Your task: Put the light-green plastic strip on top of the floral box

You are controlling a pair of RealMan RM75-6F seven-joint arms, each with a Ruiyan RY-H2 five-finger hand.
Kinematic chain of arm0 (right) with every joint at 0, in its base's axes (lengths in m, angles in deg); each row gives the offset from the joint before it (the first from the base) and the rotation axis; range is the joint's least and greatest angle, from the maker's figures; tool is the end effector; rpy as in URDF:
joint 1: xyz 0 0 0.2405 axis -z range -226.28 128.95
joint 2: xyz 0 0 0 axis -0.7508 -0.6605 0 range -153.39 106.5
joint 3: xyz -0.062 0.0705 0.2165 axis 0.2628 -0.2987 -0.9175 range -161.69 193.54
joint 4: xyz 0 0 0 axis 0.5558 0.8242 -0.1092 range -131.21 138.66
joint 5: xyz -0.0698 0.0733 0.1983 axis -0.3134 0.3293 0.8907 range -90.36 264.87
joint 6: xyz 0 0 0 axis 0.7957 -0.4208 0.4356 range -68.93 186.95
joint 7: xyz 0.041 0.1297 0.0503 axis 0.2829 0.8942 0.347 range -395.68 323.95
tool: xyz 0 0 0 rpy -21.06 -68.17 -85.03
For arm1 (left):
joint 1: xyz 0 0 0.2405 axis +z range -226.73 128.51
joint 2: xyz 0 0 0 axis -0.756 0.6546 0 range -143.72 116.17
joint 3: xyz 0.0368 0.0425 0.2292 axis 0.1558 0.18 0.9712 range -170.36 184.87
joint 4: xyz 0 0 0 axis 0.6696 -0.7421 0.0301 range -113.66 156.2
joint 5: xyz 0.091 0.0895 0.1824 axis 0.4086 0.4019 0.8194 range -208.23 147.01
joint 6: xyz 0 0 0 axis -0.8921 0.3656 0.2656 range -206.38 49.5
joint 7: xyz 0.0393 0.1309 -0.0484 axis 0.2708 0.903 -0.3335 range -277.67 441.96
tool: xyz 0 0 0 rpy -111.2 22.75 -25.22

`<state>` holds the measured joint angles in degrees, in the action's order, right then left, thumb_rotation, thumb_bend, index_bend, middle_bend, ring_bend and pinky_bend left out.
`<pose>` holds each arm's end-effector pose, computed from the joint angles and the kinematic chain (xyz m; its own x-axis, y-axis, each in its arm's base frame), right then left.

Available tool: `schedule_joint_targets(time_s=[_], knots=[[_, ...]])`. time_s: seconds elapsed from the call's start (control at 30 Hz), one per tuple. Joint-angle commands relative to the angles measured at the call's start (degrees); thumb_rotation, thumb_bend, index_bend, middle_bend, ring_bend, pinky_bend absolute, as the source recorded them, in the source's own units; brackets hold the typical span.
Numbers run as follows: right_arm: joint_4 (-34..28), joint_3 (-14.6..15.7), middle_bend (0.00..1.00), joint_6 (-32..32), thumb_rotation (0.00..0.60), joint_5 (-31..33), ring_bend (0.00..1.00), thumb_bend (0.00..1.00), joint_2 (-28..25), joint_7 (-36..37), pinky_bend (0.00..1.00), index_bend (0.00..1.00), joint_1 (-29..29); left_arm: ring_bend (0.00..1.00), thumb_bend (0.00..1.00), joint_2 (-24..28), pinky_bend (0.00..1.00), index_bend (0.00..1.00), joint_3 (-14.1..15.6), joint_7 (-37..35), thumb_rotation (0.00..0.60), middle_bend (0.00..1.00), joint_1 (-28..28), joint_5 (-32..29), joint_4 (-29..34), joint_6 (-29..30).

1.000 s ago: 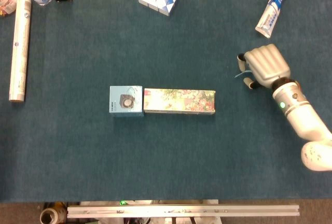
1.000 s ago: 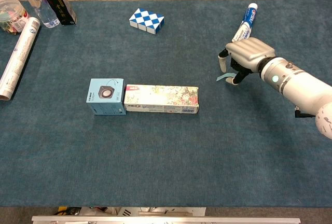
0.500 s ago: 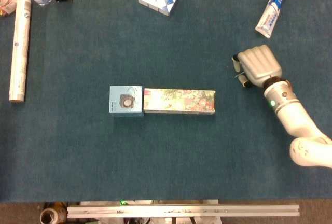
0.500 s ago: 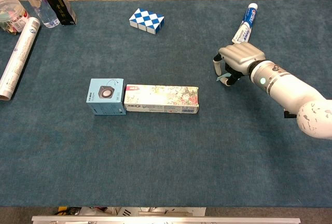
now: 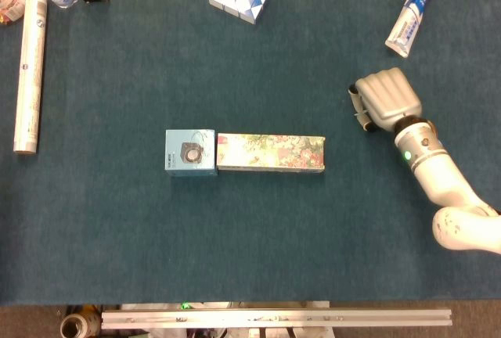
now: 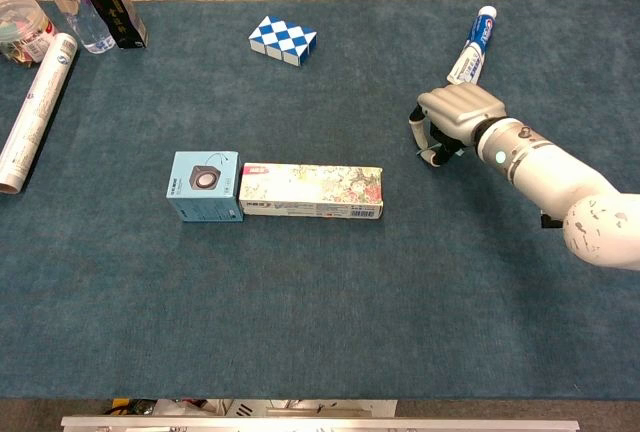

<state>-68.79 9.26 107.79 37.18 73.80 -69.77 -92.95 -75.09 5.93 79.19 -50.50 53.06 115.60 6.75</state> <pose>-0.1775 -0.3351 -0.0784 0.6185 -0.3825 0.6864 -0.7857 -0.3110 0.5347 -0.3131 0.1566 0.1495 0.3572 0.0460 0.9329 0.9287 0.0890 -0.3600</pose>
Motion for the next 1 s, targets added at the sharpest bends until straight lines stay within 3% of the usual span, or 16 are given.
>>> schedule_joint_targets(time_s=[0.03, 0.27, 0.43, 0.7, 1.0], knots=[[0.0, -0.04, 0.98, 0.08, 0.6, 0.17, 1.0, 0.32, 0.05, 0.02, 1.0, 0.64, -0.04, 0.1, 0.2, 0.0, 0.0, 0.12, -0.04, -0.07, 0.6, 0.13, 0.04, 0.04, -0.03, 0.11], [-1.82, -0.86, 0.98, 0.48, 0.6, 0.25, 1.0, 0.34, -1.15, 1.36, 1.0, 0.64, 0.03, 0.1, 0.2, -0.01, 0.0, 0.1, 0.02, -0.17, 0.6, 0.13, 0.1, 0.02, -0.2, 0.07], [-6.86, -2.86, 0.98, -0.39, 0.6, 1.27, 1.0, 0.34, -3.92, 5.0, 1.0, 0.64, 0.29, 0.1, 0.2, 0.05, 0.0, 0.1, -0.08, -0.19, 0.6, 0.13, 0.01, 0.04, -0.28, 0.02], [-18.04, -7.29, 0.98, -6.08, 0.6, 4.91, 1.0, 0.34, -9.25, 17.01, 1.0, 0.64, 0.93, 0.1, 0.2, 0.33, 0.0, 0.1, 0.01, 0.1, 0.6, 0.13, -0.23, 0.47, -0.23, -0.18], [-23.4, -10.48, 0.98, -13.14, 0.6, 9.31, 1.0, 0.34, -11.15, 29.71, 1.0, 0.64, 0.59, 0.1, 0.2, 0.58, 0.0, 0.1, 0.14, -0.16, 0.6, 0.13, 0.03, 0.55, -0.3, 0.11]])
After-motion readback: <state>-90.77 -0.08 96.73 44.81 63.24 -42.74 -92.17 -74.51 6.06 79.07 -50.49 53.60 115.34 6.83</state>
